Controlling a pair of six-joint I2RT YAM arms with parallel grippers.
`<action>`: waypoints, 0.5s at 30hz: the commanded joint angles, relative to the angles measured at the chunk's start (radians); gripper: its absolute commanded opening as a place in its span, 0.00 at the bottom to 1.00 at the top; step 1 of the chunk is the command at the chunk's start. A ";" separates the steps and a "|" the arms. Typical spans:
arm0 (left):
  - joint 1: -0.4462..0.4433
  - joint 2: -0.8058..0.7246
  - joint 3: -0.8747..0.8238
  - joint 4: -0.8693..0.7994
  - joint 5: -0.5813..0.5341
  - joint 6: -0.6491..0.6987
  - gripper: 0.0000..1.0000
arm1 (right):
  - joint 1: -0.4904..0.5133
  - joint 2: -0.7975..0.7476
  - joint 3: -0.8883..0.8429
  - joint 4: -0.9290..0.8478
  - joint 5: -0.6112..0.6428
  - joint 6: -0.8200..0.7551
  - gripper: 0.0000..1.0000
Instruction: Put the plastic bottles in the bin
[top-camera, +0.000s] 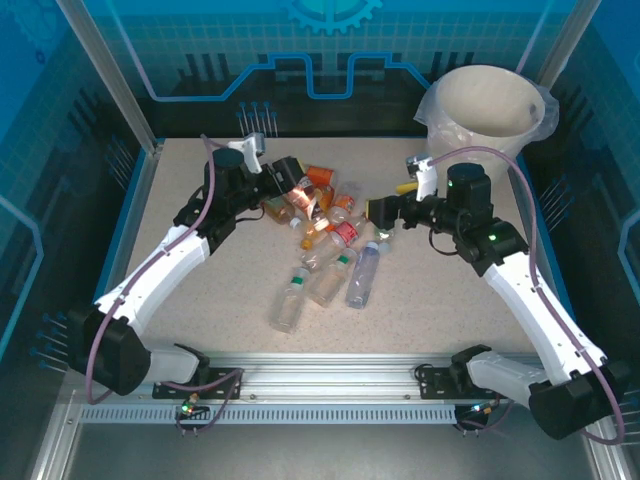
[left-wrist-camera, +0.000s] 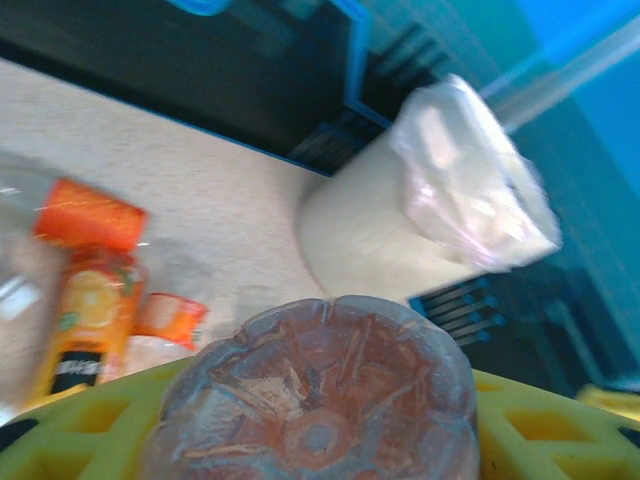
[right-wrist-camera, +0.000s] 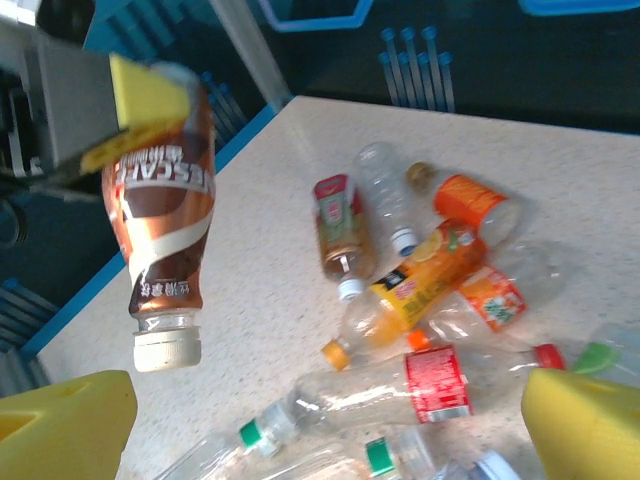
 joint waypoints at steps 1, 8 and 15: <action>-0.014 0.020 0.053 0.033 0.163 0.080 0.38 | 0.025 0.028 0.001 0.002 -0.159 -0.051 1.00; -0.062 0.028 0.066 0.112 0.303 0.128 0.39 | 0.103 0.131 0.051 0.060 -0.254 0.003 1.00; -0.102 0.073 0.104 0.165 0.376 0.143 0.41 | 0.178 0.230 0.071 0.271 -0.286 0.146 1.00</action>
